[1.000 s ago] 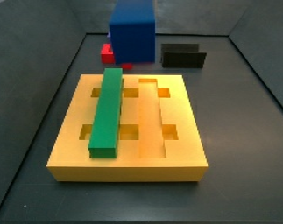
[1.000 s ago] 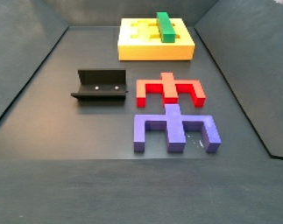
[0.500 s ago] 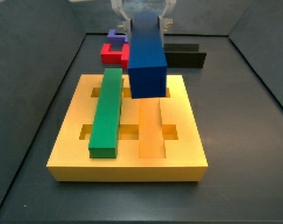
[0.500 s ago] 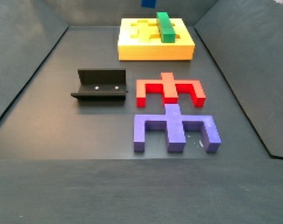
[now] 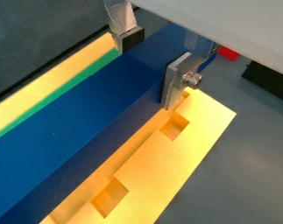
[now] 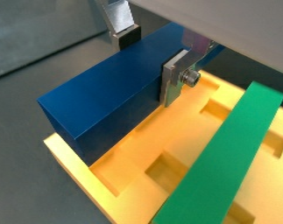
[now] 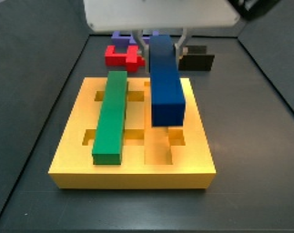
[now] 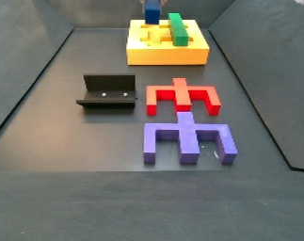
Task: Pick up the blue object. Move up. Move to above the board. Insert the blue object.
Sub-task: Insert the blue object.
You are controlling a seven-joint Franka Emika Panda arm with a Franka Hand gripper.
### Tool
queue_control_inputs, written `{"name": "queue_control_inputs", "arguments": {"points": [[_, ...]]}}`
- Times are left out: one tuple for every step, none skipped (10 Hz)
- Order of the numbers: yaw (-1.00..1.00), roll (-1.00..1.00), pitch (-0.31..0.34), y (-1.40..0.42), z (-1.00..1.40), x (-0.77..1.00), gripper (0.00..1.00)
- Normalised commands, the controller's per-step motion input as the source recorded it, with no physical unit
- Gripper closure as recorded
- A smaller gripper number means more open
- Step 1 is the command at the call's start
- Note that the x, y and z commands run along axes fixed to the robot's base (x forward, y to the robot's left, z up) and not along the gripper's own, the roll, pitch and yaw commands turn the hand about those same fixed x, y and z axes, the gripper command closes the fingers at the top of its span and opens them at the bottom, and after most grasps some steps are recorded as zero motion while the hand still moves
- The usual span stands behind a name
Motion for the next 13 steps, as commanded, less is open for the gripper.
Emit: {"name": "queue_control_inputs", "arguments": {"points": [[0.04,0.28,0.000,-0.11,-0.51,0.06,1.00],[0.03,0.22,-0.026,-0.12,-0.45,0.00,1.00],[0.00,0.15,-0.029,-0.11,-0.40,-0.03,1.00],[0.00,0.10,-0.029,-0.09,-0.41,0.00,1.00],[0.00,0.08,-0.030,-0.08,-0.46,0.00,1.00],[0.00,0.06,-0.036,-0.06,-0.51,0.00,1.00],[0.00,0.06,-0.039,-0.04,-0.49,0.00,1.00],[0.00,0.07,-0.011,-0.03,-0.37,0.00,1.00],[0.00,0.05,-0.019,-0.07,-0.33,0.00,1.00],[0.00,0.05,0.000,-0.12,-0.24,0.06,1.00],[0.00,0.07,0.000,-0.08,-0.23,0.20,1.00],[0.02,0.11,0.000,-0.05,-0.24,0.19,1.00],[0.05,0.13,0.007,0.00,-0.27,0.21,1.00]]}}
